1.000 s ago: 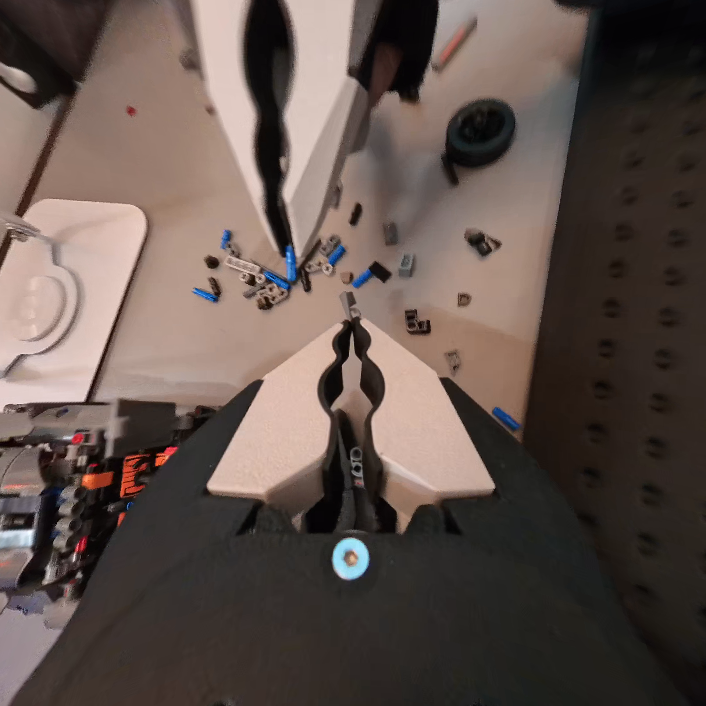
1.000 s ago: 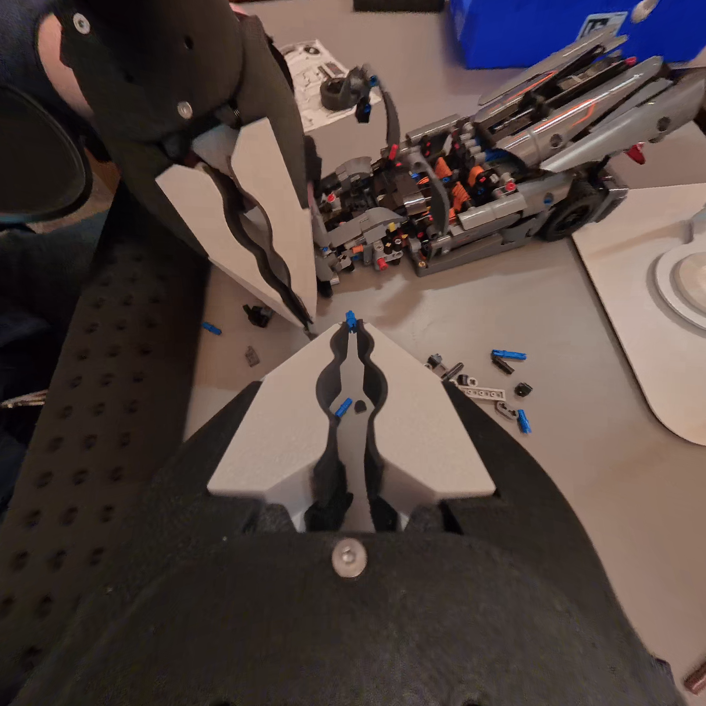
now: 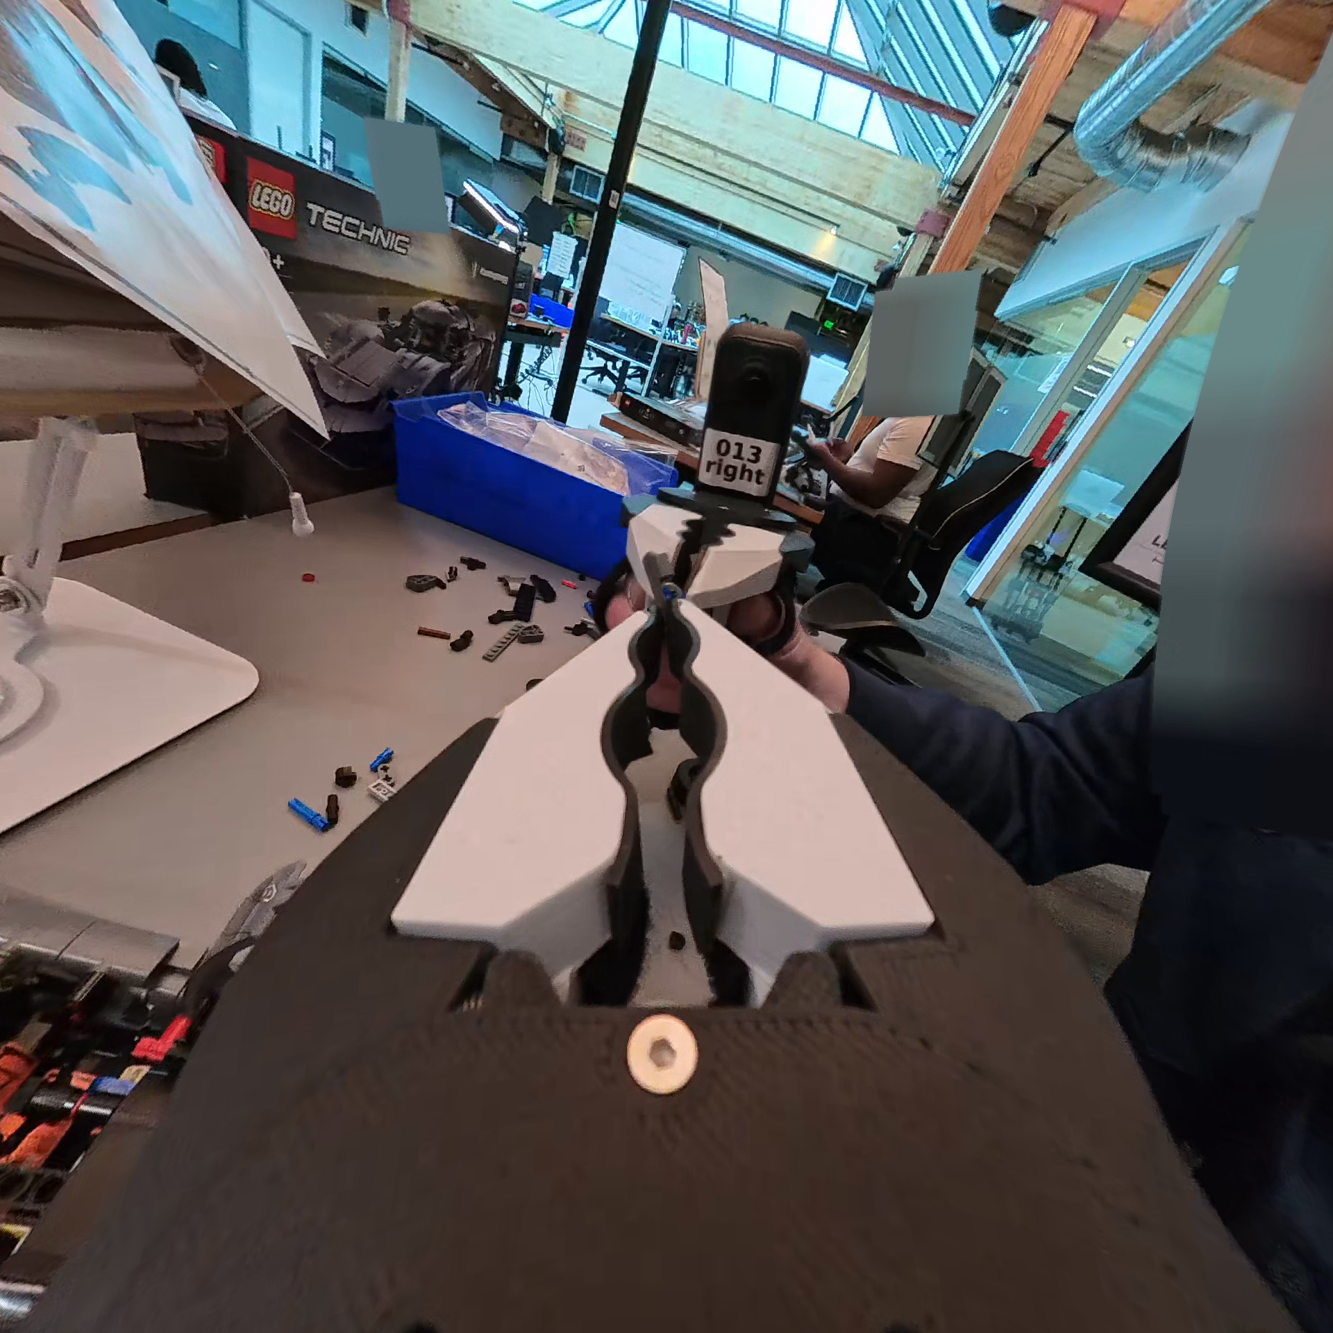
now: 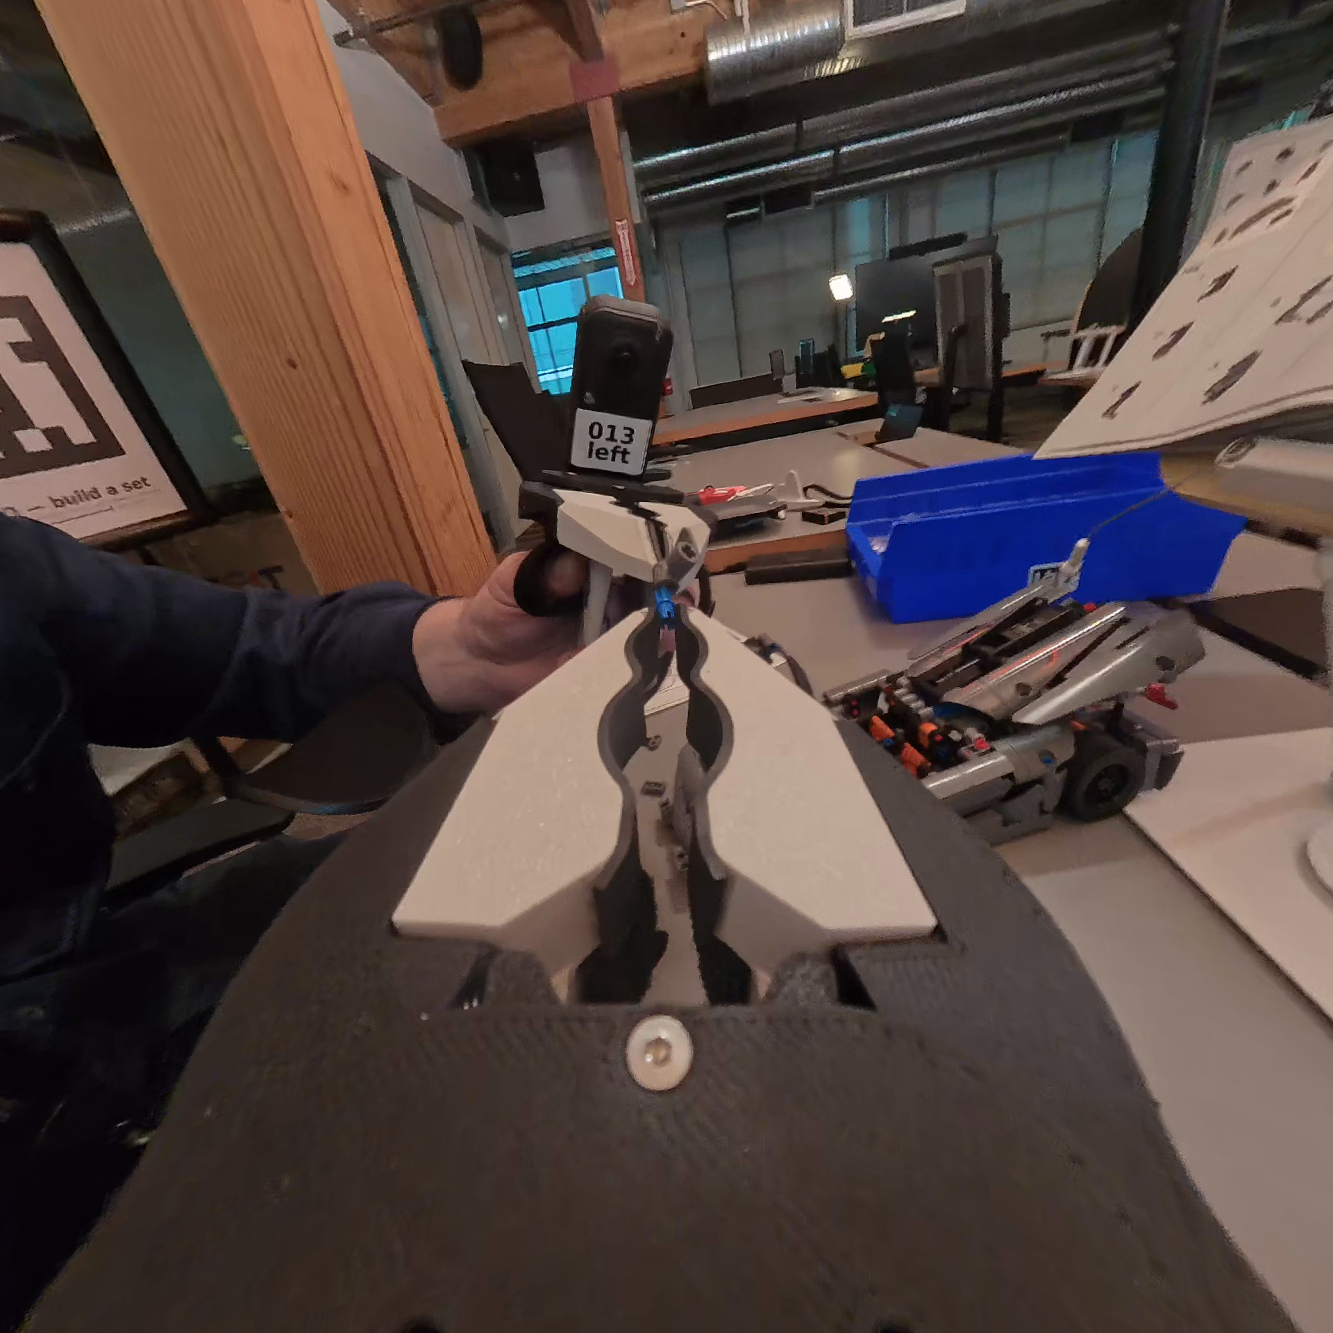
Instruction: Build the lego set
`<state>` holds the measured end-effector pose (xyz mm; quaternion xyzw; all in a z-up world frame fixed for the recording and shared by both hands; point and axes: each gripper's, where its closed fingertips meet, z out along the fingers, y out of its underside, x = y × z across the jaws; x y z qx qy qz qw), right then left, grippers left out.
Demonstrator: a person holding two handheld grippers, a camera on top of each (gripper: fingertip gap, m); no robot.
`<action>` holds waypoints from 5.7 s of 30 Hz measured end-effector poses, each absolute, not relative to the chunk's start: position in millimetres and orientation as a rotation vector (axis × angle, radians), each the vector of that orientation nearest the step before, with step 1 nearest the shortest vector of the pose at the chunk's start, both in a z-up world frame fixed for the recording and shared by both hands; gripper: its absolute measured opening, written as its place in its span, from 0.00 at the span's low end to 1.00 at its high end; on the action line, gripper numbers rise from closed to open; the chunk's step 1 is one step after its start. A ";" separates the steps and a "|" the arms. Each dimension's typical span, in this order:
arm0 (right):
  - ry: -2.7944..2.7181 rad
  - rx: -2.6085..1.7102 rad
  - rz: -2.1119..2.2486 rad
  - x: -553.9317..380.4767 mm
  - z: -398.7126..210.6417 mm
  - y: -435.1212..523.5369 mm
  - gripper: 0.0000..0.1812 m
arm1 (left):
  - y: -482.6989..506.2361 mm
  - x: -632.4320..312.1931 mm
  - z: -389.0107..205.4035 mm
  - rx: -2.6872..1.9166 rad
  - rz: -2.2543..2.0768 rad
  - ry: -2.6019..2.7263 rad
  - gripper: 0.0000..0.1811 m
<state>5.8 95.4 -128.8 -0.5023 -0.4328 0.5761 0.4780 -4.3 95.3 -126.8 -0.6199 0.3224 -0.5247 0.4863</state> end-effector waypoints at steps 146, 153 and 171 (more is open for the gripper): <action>-1.792 -1.293 0.493 2.8 -224.7 76.8 0.00 | 67.7 1.5 -241.4 -2.170 -1.377 1.107 0.00; -1.801 -1.295 0.498 2.5 -226.7 76.1 0.00 | 68.2 1.0 -244.6 -2.172 -1.310 1.144 0.00; -1.876 -1.334 0.525 4.6 -243.0 71.3 0.00 | 64.8 2.7 -266.6 -2.173 -0.908 1.398 0.00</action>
